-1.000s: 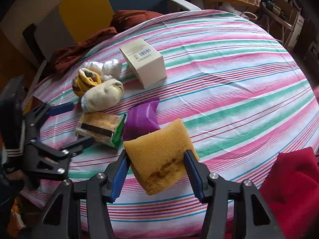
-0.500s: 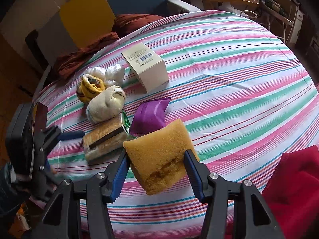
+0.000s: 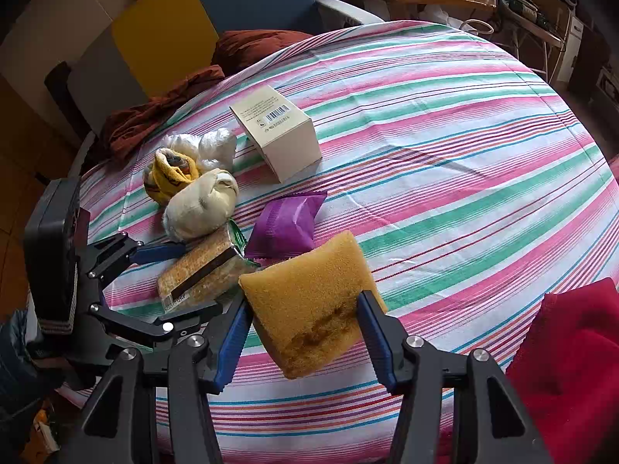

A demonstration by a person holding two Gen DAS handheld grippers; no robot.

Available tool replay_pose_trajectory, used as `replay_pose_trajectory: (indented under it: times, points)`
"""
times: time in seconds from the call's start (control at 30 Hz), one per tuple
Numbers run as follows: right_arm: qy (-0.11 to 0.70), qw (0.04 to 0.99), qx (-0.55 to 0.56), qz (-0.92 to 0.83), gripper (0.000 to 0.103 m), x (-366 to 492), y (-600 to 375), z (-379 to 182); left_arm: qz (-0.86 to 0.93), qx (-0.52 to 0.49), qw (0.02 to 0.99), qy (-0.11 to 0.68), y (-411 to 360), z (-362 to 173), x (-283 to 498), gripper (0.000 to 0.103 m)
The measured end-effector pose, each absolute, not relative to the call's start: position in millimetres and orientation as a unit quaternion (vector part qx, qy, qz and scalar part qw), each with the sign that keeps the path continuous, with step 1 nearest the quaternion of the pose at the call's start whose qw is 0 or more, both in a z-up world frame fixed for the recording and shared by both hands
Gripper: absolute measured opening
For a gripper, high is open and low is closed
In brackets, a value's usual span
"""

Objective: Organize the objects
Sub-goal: 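Grasp the orange sponge with right tool while left tool grasps the wrapped cracker bar, then carry sponge and cracker bar over the gold tray and open both tools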

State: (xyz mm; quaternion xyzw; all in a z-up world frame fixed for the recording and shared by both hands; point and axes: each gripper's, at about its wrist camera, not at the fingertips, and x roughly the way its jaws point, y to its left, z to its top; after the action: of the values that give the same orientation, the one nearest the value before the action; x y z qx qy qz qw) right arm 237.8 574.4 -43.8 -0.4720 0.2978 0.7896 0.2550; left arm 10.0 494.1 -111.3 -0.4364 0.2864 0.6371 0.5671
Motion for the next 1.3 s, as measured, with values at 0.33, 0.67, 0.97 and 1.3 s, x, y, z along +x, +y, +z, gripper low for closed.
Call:
replay_pose_trajectory:
  times: [0.33, 0.67, 0.97, 1.3]
  points:
    - [0.296, 0.236, -0.445, 0.812, 0.056, 242.8, 569.8, -36.3, 0.678, -0.448, 0.531, 0.240, 449.2, -94.1, 31.0, 0.051]
    - [0.262, 0.273, -0.452, 0.808, 0.056, 240.2, 562.3, -31.8, 0.735, -0.440, 0.497, 0.141, 348.3, -45.3, 24.4, 0.051]
    - [0.222, 0.314, -0.448, 0.807, 0.056, 237.5, 539.1, -19.3, 0.795, -0.422, 0.430, 0.070, 242.5, -19.8, -6.2, 0.051]
    - [0.188, 0.179, -0.421, 0.869, 0.056, 159.6, 439.1, 15.8, 0.853, -0.418, 0.312, -0.005, 130.4, -20.7, -52.4, 0.051]
